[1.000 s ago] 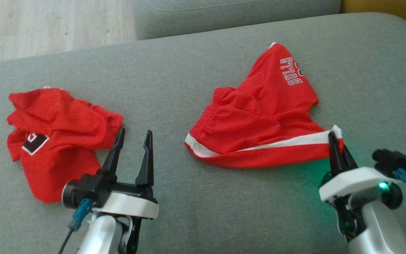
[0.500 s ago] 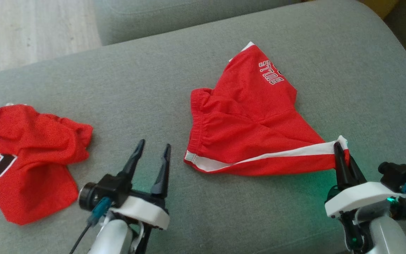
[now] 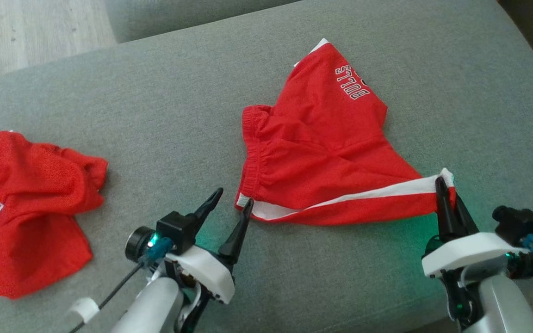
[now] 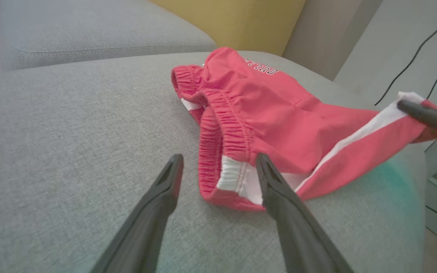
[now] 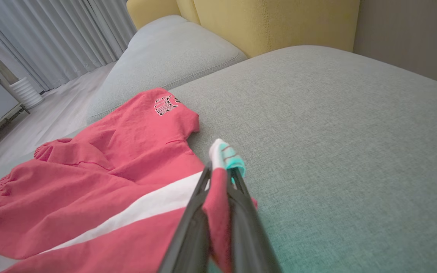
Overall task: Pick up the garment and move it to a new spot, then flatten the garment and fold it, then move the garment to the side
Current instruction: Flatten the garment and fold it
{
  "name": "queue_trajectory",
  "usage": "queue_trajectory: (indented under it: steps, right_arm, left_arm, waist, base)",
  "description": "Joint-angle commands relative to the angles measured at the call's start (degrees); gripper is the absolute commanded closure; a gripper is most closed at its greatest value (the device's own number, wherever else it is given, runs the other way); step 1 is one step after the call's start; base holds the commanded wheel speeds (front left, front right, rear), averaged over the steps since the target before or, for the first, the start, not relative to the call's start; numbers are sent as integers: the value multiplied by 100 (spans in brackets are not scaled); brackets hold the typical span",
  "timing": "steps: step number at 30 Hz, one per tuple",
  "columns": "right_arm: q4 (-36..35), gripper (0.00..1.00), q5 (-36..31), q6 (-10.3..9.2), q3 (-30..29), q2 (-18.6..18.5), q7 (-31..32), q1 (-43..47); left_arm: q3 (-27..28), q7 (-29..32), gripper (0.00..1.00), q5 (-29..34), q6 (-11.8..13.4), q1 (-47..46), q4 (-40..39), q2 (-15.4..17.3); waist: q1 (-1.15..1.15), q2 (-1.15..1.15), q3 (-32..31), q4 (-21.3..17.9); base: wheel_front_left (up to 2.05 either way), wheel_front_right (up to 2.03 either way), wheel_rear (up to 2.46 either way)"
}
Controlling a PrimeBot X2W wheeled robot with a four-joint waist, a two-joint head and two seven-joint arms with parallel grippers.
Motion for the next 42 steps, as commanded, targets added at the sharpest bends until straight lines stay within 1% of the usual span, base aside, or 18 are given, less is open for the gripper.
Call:
queue_trajectory:
  steps: [1, 8, 14, 15, 16, 17, 23, 28, 35, 39, 42]
  right_arm:
    - [-153, 100, -33, -4, 149, -38, -71, -208]
    - [-79, 100, -38, -4, 227, -34, -127, -336]
    - [-32, 100, -37, -4, 309, -31, -173, -414]
    - [-21, 100, -39, -4, 317, -31, -179, -423]
    - [-10, 100, -39, -4, 323, -31, -186, -430]
    - [1, 100, -40, -4, 328, -31, -192, -436]
    - [59, 100, -45, -4, 344, -66, -217, -444]
    - [0, 100, -104, -4, 462, -210, -296, -459]
    - [-431, 100, -295, -4, 800, -619, -626, -715]
    - [-749, 100, -442, -4, 1031, -907, -732, -1080]
    - [-879, 100, -483, -4, 1183, -1106, -738, -1459]
  left_arm:
    - [137, 2, 0, -16, 11, -261, -146, 95]
    - [-236, 191, 0, -133, 10, -521, 70, 247]
    - [-558, 282, 0, -453, 9, -724, 205, 329]
    - [-590, 274, 27, -497, 9, -751, 221, 345]
    - [-616, 265, 62, -536, 9, -776, 237, 359]
    - [-631, 251, 100, -569, 9, -800, 253, 372]
    - [-662, 91, 100, -738, 9, -854, 268, 416]
    - [-610, -136, 100, -793, 32, -833, 123, 485]
    - [-351, -193, 100, -911, 162, -909, -481, 690]
    - [-130, -19, 100, -1047, 245, -1056, -991, 867]
    - [70, 222, 100, -1230, 294, -1227, -1356, 986]
  waist:
    - [0, 0, 6, -2]
    - [0, 0, 92, -52]
    - [0, 0, 167, -108]
    - [0, 0, 173, -113]
    - [0, 0, 175, -115]
    - [0, 0, 175, -115]
    - [0, 0, 120, -76]
    - [0, 0, -17, 10]
    - [0, 0, -261, 171]
    - [0, 0, -437, 291]
    - [0, 0, -578, 375]
  base:
    - [0, 0, 0]
    - [0, 0, 0]
    - [0, 0, 0]
    - [0, 0, 0]
    - [0, 0, 0]
    - [0, 0, 0]
    - [0, 0, 0]
    - [0, 0, 0]
    - [0, 0, 0]
    - [0, 0, 0]
    - [0, 0, 0]
